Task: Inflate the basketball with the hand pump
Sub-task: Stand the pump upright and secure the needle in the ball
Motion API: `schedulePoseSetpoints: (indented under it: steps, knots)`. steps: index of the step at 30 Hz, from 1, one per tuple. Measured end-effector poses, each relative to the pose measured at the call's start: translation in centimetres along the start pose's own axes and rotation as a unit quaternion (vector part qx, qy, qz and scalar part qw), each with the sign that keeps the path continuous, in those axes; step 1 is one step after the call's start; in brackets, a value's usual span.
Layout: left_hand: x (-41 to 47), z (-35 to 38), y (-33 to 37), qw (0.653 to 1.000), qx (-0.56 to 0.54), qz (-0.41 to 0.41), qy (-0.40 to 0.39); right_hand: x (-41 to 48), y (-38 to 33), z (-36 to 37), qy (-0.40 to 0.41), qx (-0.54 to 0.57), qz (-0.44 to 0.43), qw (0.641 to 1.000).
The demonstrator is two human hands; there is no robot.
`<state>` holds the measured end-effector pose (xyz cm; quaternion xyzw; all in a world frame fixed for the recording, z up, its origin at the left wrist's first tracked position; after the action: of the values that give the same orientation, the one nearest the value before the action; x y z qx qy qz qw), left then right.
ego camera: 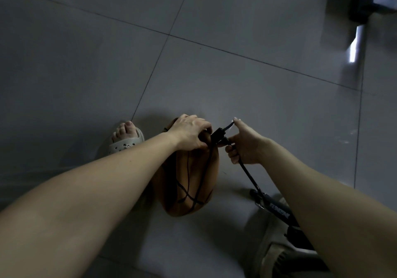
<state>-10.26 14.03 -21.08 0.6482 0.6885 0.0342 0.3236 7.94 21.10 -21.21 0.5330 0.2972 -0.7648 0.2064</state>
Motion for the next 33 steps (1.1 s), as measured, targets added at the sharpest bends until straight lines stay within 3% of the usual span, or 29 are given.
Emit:
schedulePoseSetpoints:
  steps: [14, 33]
  knots:
    - [0.1, -0.1, 0.1, 1.000, 0.014, 0.001, -0.002, 0.3, 0.5, -0.6, -0.058, 0.029, -0.027, 0.998]
    - [0.1, -0.1, 0.0, 1.000, 0.009, -0.001, -0.005, 0.6, 1.2, -0.7, -0.052, 0.083, -0.057, 0.994]
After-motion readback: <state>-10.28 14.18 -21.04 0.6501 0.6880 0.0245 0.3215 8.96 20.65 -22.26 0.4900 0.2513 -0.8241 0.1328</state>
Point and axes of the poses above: each hand's wrist, its own x-axis towards the middle knuckle, its own z-axis out of the palm, y = z × x, the point moved 3 cm from there along x, towards the middle knuckle, and after that the axes turned 4 degrees about -x, right-handed, at the moved point
